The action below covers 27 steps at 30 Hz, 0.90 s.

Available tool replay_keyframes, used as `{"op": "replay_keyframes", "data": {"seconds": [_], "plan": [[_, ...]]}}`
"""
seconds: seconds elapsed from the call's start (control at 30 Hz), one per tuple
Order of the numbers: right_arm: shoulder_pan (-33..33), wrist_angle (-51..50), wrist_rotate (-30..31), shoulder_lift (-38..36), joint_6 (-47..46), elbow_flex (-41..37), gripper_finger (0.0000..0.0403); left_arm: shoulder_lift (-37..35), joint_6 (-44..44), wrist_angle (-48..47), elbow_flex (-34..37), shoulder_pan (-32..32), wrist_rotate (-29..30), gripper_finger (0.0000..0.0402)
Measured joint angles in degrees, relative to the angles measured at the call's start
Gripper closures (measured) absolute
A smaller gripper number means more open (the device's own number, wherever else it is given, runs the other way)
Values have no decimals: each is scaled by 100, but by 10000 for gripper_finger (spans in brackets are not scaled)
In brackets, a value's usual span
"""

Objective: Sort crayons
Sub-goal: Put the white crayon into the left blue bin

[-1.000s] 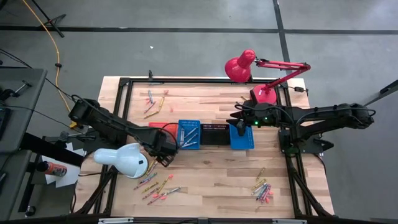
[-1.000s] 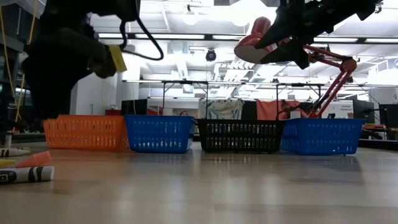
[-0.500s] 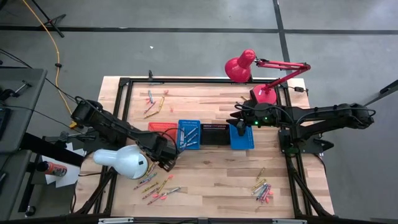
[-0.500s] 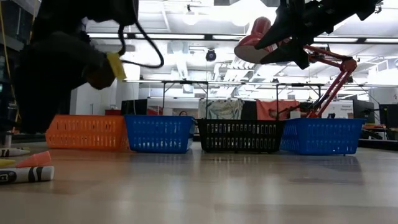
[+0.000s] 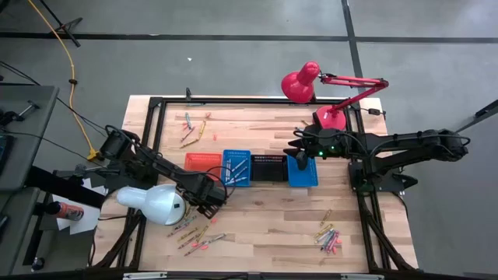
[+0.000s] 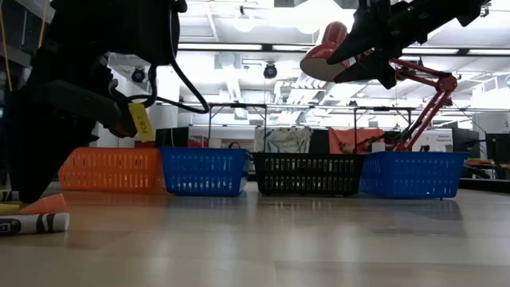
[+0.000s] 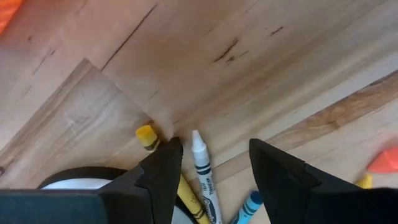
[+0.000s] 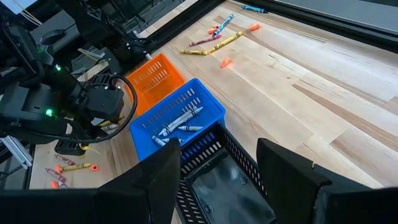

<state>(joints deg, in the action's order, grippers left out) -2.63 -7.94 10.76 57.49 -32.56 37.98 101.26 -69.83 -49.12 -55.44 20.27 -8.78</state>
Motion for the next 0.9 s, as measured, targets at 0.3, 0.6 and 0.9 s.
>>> {"op": "replay_keyframes", "data": {"seconds": [0.3, 0.6, 0.9], "plan": [[0, -5, 2, 0, 0, 2, 199, 26, 167, 43, 11, 8, 91, 353], [0, -50, 76, 0, 1, 4, 199, -2, 549, -4, 23, -26, 294, 397], [0, -52, 109, 0, 2, 4, 199, -451, 795, -37, 55, -61, 595, 401]]}}
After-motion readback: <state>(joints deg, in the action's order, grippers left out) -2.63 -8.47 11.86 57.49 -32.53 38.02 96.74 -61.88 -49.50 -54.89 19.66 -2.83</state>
